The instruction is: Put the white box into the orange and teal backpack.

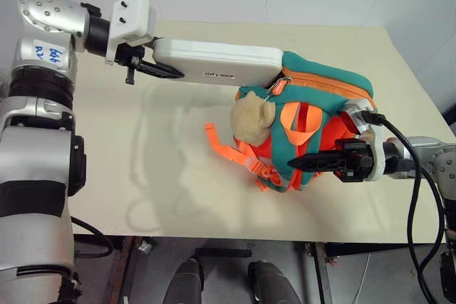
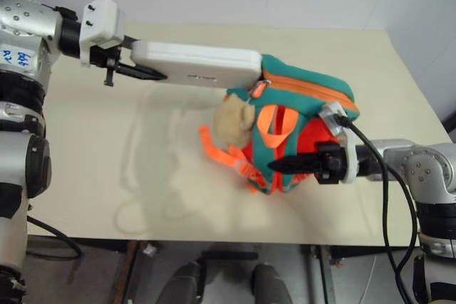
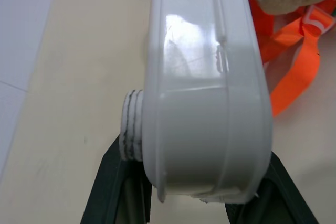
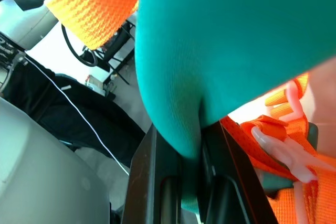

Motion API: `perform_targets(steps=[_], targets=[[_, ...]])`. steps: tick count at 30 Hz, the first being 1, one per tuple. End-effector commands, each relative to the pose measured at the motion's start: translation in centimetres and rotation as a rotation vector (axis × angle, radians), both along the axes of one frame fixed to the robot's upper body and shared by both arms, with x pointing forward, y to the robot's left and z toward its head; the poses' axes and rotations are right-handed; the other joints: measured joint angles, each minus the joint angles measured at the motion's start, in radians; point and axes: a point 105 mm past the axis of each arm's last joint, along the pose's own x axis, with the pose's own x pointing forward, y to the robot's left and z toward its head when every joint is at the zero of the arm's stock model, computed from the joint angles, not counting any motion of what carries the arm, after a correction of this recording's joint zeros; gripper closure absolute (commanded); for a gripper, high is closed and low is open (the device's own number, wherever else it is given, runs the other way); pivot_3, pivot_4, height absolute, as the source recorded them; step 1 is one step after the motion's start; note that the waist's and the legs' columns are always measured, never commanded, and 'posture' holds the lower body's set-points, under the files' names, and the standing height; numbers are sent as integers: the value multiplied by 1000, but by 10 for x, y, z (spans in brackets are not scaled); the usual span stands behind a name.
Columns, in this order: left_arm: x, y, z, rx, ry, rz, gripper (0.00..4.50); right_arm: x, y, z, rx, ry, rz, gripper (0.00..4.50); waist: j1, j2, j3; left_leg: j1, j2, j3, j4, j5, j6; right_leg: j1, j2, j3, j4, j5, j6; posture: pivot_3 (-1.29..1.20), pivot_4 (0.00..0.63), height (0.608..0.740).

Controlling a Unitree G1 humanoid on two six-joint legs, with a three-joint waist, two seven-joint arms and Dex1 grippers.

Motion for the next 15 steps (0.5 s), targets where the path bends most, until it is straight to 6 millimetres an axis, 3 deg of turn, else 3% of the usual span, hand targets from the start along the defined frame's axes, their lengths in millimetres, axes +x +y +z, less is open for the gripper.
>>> perform_targets(steps=[1, 11, 15], targets=[[2, -1, 22, -27, -92, 37, 3223, -15, 3, 17, 29, -31, 79, 4479, -1, 0, 0, 0, 0, 0, 0, 0, 0, 0, 0, 0, 1, 0, 0, 0, 150, 740], [12, 8, 2, 38, -51, 108, 3223, -24, -3, 48, 75, -60, 96, 4479, -2, 0, 0, -2, 0, 0, 0, 1, -1, -5, 1, 0, 6, 0, 0, 0, 150, 740], [9, -5, -9, 6, 13, 29, 3223, -25, -6, 50, 60, -56, 87, 4479, 0, 0, 0, -4, 0, 0, 0, 1, -1, -7, 1, 0, 6, 0, 0, 0, 150, 740]])
